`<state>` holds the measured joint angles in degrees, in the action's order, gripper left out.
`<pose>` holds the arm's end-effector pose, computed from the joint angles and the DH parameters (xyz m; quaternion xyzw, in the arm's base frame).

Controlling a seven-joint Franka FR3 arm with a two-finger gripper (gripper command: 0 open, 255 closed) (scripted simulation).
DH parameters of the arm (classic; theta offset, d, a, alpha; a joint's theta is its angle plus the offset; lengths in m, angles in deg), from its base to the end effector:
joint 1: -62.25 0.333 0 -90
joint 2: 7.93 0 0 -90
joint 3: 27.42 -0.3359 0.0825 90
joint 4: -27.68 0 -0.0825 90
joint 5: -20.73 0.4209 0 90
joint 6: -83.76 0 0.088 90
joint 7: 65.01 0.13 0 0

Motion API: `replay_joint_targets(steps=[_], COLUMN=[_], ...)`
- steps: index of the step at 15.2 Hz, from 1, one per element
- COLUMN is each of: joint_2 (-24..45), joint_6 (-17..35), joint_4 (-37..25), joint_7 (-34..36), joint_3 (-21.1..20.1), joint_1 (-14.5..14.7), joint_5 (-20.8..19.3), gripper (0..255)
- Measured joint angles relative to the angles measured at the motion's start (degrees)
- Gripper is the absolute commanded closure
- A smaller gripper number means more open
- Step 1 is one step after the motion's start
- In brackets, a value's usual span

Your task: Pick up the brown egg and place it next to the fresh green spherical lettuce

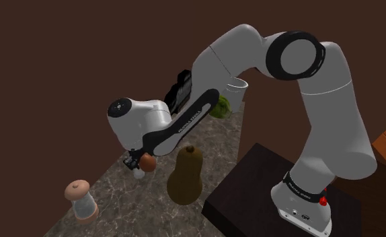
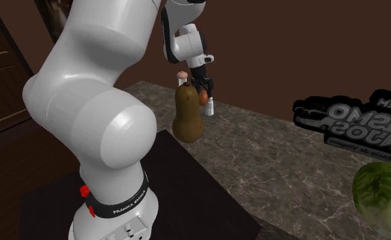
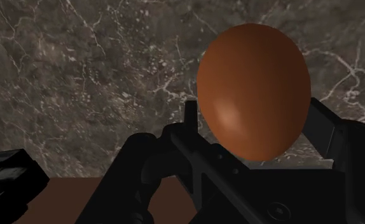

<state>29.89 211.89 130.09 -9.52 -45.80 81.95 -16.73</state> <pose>0.5535 0.3862 0.1525 0.9867 0.0487 0.0524 0.1460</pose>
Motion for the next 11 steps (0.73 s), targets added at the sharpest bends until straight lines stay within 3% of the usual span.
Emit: replay_joint_targets(steps=[11], joint_2=[-6.21], joint_6=[-4.64], joint_4=[0.86], joint_7=[-3.16], joint_3=[-2.10], joint_1=[-1.40], joint_5=[3.33], gripper=[255])
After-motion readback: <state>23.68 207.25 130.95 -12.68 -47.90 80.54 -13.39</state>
